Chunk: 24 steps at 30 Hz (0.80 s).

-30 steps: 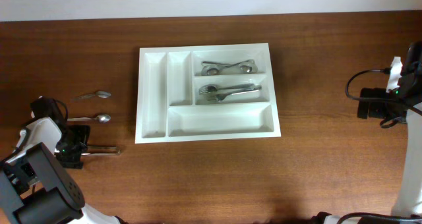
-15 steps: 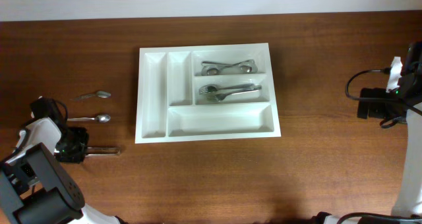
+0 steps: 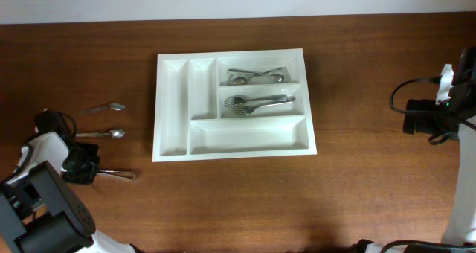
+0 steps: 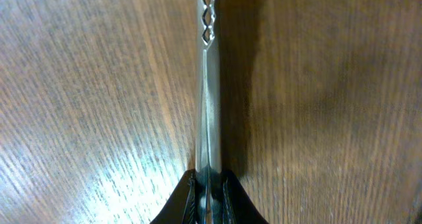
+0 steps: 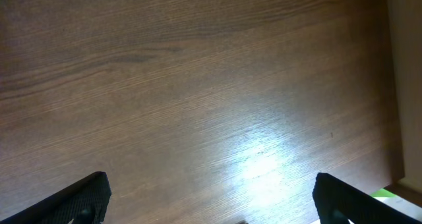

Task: Pack container
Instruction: 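Close the left gripper on the metal tongs and lift them, then carry the tongs with the left gripper over the tray's bottom compartment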

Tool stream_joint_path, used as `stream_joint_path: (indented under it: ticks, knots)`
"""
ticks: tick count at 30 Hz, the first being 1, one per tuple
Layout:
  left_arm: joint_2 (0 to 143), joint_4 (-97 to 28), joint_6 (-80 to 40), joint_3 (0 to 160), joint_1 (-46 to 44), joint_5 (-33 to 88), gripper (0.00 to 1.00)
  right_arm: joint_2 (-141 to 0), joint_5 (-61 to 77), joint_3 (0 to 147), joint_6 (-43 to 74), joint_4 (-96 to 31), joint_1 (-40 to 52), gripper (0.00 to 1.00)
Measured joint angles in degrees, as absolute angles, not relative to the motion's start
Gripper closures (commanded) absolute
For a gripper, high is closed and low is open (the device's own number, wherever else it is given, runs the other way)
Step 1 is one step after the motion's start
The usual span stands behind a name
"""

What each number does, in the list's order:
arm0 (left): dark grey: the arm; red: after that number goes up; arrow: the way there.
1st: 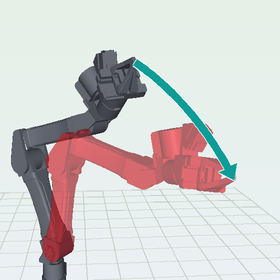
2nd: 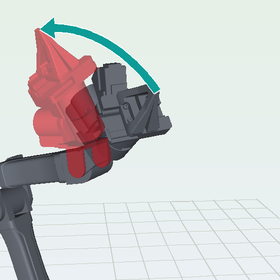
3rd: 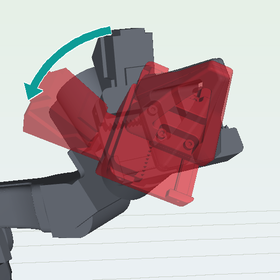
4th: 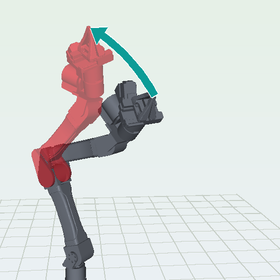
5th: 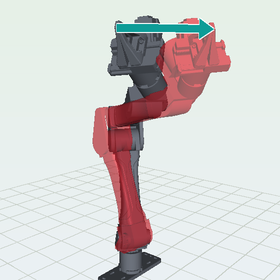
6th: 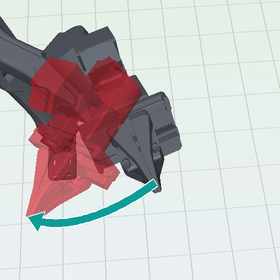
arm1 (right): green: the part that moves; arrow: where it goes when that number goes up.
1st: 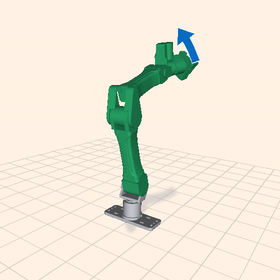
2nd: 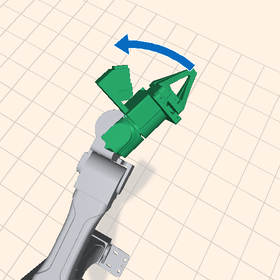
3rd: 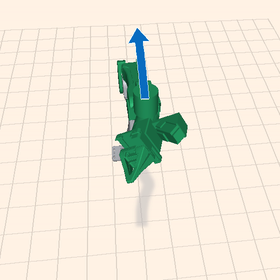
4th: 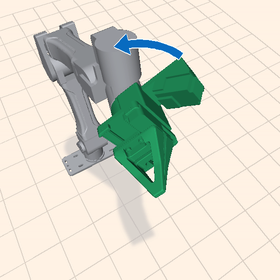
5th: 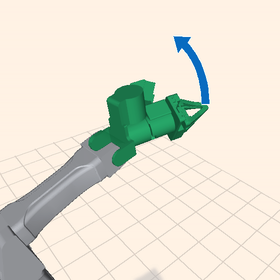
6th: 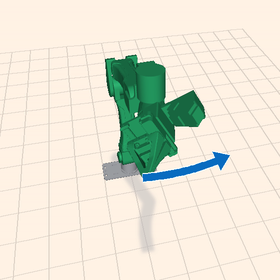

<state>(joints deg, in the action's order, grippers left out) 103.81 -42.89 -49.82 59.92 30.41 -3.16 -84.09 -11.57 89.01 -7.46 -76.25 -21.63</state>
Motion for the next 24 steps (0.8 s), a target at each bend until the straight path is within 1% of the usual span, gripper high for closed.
stream_joint_path:
  ticks: [8, 11, 15, 20, 24]
  knots:
    - [103.48, -48.93, -46.11, 72.66, 30.39, -1.76, 0.98, -84.09, -11.57, 89.01, -7.49, -76.25, -21.63, 0.01]
    - [102.06, -49.69, -45.98, 77.45, 30.39, 0.38, 0.98, -84.09, -11.57, 89.01, -7.44, -76.25, -21.63, 0.01]
    - [98.67, -49.93, -46.15, 80.42, 30.39, 6.15, 0.98, -84.09, -11.57, 89.01, -7.49, -76.25, -21.63, 0.01]
    - [94.8, -53.56, -51.03, 80.51, 29.36, 14.04, 0.98, -84.09, -11.57, 89.01, -7.44, -76.25, -21.63, 0.01]
    - [92.38, -55.46, -56.53, 80.51, 24.18, 17.74, 0.98, -84.09, -11.57, 89.01, -7.49, -76.25, -21.63, 0.01]
